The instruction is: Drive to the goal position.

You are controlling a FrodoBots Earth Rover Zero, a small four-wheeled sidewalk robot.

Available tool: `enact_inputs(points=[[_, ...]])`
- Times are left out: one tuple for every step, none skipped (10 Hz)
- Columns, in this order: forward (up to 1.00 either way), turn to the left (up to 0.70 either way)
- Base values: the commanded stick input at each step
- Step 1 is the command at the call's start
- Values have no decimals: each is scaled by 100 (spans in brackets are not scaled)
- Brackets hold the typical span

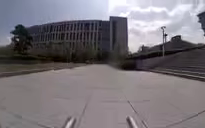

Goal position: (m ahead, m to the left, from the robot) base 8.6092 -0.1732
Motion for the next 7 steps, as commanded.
enact_inputs(points=[[100,0],[100,0],[100,0],[100,0],[100,0],[100,0],[100,0]])
